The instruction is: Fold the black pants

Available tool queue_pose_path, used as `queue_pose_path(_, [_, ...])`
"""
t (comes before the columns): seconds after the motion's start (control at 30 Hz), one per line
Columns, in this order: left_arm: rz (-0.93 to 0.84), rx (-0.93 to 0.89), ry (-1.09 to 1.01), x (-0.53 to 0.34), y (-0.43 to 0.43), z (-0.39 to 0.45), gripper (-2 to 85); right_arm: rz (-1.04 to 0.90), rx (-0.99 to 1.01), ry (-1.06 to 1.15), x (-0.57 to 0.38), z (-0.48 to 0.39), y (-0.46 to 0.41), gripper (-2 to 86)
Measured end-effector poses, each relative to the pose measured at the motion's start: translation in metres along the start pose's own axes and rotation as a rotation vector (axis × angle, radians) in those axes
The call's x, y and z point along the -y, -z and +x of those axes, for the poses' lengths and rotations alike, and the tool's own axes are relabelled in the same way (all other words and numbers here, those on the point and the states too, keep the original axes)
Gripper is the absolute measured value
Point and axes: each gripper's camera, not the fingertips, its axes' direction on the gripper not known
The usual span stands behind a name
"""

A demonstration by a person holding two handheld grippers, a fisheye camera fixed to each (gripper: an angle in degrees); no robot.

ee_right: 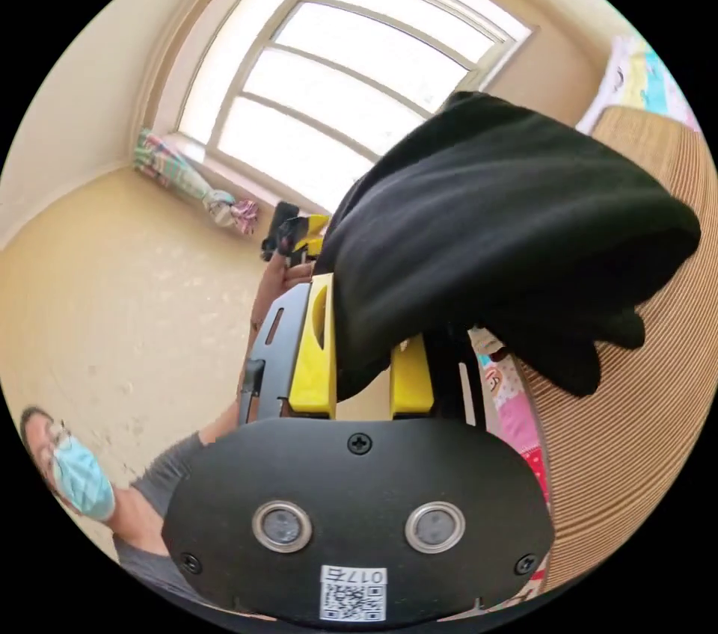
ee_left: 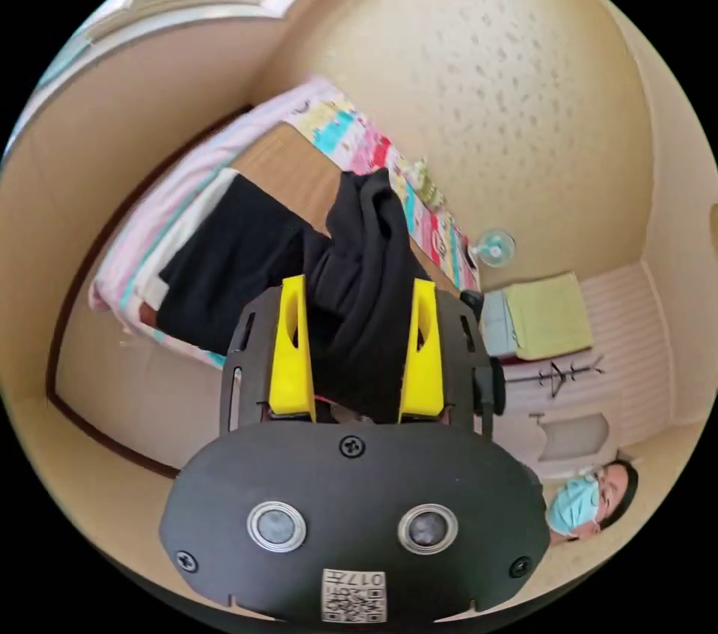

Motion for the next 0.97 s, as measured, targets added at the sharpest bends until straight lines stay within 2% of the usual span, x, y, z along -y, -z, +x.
queue_pose_path(0.07, [0.206,0.235,0.054,-0.002,0.046,-0.003,15.5,-0.003,-0.012,-0.134,0.017,0.05,-0.046,9.5])
queue_pose_path(0.13, [0.226,0.325,0.035,-0.007,0.031,-0.005,12.6,-0.084,-0.089,-0.298,0.007,0.117,-0.091,6.5])
queue_pose_path(0.2, [0.085,0.338,-0.013,-0.005,-0.025,-0.017,9.9,-0.111,-0.093,-0.32,-0.017,0.151,-0.102,3.4])
queue_pose_path(0.27, [-0.179,0.44,0.022,-0.014,-0.127,-0.053,6.9,-0.15,-0.094,-0.277,-0.044,0.17,-0.099,2.7])
queue_pose_path(0.3, [-0.195,0.468,0.022,-0.02,-0.145,-0.061,6.1,-0.196,-0.092,-0.251,-0.063,0.179,-0.092,2.2])
queue_pose_path(0.4, [-0.09,0.347,0.092,-0.057,-0.164,-0.083,5.0,-0.312,0.0,-0.112,-0.123,0.182,-0.038,1.3])
queue_pose_path(0.43, [0.0,0.313,0.05,-0.076,-0.156,-0.074,3.9,-0.343,0.008,-0.048,-0.154,0.179,-0.003,1.1])
queue_pose_path(0.5, [0.165,0.368,-0.059,-0.114,-0.14,-0.048,1.6,-0.382,-0.075,0.021,-0.207,0.181,0.059,0.9])
queue_pose_path(0.53, [0.282,0.478,-0.094,-0.147,-0.134,-0.03,0.2,-0.37,-0.187,-0.046,-0.245,0.193,0.107,0.8])
queue_pose_path(0.6, [0.416,0.518,-0.148,-0.204,-0.136,-0.011,-0.5,-0.264,-0.269,-0.168,-0.305,0.207,0.187,0.8])
queue_pose_path(0.67, [0.506,0.326,-0.239,-0.285,-0.157,0.003,-0.8,-0.1,-0.275,-0.264,-0.369,0.21,0.268,1.0])
queue_pose_path(0.73, [0.507,0.183,-0.263,-0.34,-0.183,0.007,-0.9,0.15,-0.327,-0.377,-0.45,0.194,0.37,1.4])
queue_pose_path(0.77, [0.492,0.113,-0.227,-0.371,-0.203,0.006,-0.9,0.212,-0.352,-0.39,-0.468,0.185,0.394,1.6])
queue_pose_path(0.83, [0.449,-0.003,-0.154,-0.408,-0.234,0.002,-1.0,0.429,-0.529,-0.41,-0.522,0.135,0.479,2.6])
queue_pose_path(0.87, [0.407,-0.094,-0.106,-0.425,-0.256,-0.002,-1.0,0.474,-0.597,-0.42,-0.531,0.121,0.498,3.4])
queue_pose_path(0.93, [0.332,-0.226,-0.048,-0.441,-0.287,-0.006,-1.0,0.678,-0.921,-0.517,-0.56,0.06,0.567,7.1])
queue_pose_path(0.97, [0.266,-0.302,-0.035,-0.447,-0.309,-0.003,-1.0,0.738,-1.0,-0.541,-0.566,0.044,0.581,8.2])
